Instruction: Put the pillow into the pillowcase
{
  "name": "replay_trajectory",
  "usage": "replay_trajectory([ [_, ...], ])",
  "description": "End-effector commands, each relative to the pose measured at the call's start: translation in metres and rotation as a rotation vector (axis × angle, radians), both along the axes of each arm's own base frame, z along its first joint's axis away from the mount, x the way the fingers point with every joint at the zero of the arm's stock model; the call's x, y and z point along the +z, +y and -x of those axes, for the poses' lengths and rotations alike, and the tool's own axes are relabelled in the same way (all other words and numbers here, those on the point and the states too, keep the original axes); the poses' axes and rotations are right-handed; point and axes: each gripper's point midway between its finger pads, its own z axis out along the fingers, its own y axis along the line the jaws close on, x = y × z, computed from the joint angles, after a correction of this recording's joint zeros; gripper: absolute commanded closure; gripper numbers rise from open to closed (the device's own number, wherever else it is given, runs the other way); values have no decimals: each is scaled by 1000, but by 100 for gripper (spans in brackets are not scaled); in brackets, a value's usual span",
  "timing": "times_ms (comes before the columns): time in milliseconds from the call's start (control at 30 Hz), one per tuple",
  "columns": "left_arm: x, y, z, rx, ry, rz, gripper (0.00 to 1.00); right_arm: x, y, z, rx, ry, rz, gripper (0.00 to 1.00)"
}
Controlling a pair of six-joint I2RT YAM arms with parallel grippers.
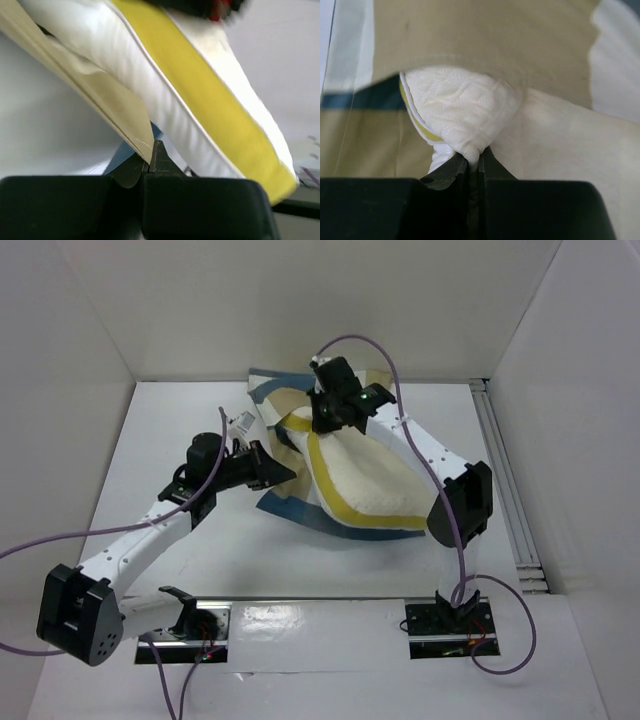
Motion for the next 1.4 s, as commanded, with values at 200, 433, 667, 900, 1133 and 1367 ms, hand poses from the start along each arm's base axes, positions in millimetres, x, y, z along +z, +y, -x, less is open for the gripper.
replay_trajectory([
  [200, 113, -33, 78, -339, -177, 299, 100, 156, 28, -42, -145, -459, -18, 100],
  [433, 67, -26, 110, -349, -58, 331, 100, -54, 87, -53, -67, -166, 107, 100],
  [667, 33, -21, 112, -290, 3, 246, 100, -39, 105, -64, -58, -162, -15, 100],
  [900, 1, -20, 123, -247, 120, 184, 100, -31, 120, -40, -10, -155, -83, 100],
  [1133, 46, 37, 104, 64, 35, -81, 31, -20, 117, 12, 135, -75, -151, 23],
  [1367, 49, 70, 68, 287, 73, -203, 40, 58, 7, 7, -32, -210, -165, 1],
])
